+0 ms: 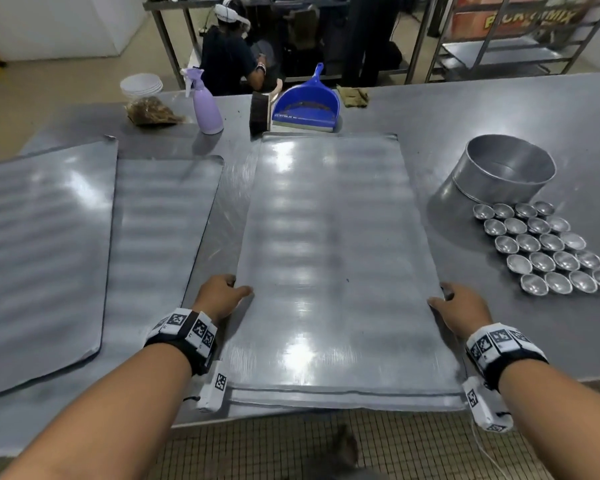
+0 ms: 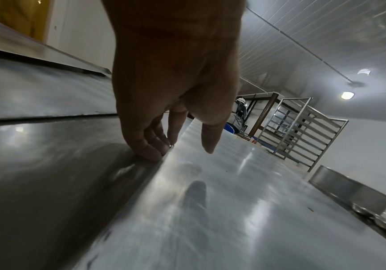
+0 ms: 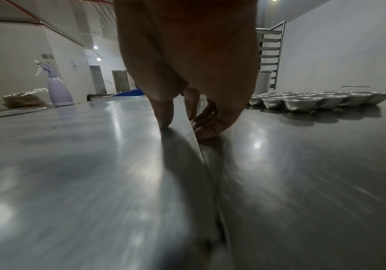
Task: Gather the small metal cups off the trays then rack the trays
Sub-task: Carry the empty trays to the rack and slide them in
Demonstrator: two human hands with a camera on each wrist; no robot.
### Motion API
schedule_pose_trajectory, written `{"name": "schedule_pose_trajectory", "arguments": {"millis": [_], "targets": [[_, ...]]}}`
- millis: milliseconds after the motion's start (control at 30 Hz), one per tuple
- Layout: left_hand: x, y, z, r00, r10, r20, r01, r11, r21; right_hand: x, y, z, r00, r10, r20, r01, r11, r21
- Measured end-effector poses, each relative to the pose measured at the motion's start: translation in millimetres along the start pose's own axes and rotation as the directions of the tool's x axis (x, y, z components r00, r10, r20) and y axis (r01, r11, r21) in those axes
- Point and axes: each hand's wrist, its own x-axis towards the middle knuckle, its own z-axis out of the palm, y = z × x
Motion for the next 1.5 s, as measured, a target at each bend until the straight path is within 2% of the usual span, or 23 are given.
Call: {"name": "schedule_pose_trajectory", "arguments": {"millis": [300,400,433,500,600,667,767,900,1100,1233,1500], "targets": [[-52.4,-39.1,7.6,0.998,-0.051,0.025,0.053,0.993,-0.102,-58.3,23.5,14.9,0.996,0.09,-0.005,-0.09,0.994,0.065],[-64.6,-37.9,-0.2,0.998,-0.009,0.061,0.016,0.993,-0.113,-64.3,17.2,14.0,0.996,0.084,0.024,-0.086,0.994,0.069],[-71.6,-37.8,-0.3,0.997,0.022,0.076,-0.017,0.998,-0.066,-69.4,15.4,17.0,0.998,0.062,0.024,-0.064,0.997,0.054],[-86.3,-40.6,5.5,0.986,0.15,0.077,-0.16,0.978,0.131,-82.2,12.0,30.4,0.999,-0.033,0.001,0.033,0.999,0.001],[-118.9,-46.2,26.3,0.92,0.347,0.18,-0.391,0.83,0.397,-121.1,6.6,56.7,0.967,-0.253,0.005,0.252,0.964,-0.087],[-134.4,-49.6,40.8,0.874,0.398,0.278,-0.484,0.762,0.43,-147.1,5.9,67.3,0.937,-0.347,0.036,0.349,0.932,-0.102],[-143.8,-56.9,56.2,0.836,0.455,0.307,-0.548,0.732,0.406,-169.6,14.1,75.6,0.922,-0.387,0.021,0.387,0.917,-0.093],[-146.7,-65.6,65.1,0.833,0.503,0.23,-0.553,0.754,0.355,-173.8,22.7,85.3,0.908,-0.419,-0.022,0.415,0.904,-0.109],[-150.8,-63.0,66.7,0.852,0.496,0.169,-0.523,0.794,0.31,-174.0,24.6,92.4,0.903,-0.428,-0.037,0.42,0.898,-0.13],[-156.6,-65.0,71.5,0.875,0.47,0.118,-0.483,0.825,0.295,-176.3,26.7,93.6,0.908,-0.415,-0.052,0.409,0.907,-0.105],[-175.8,-59.7,80.8,0.921,0.388,0.018,-0.376,0.877,0.299,-176.3,28.9,85.8,0.912,-0.411,-0.003,0.41,0.91,-0.065]]}}
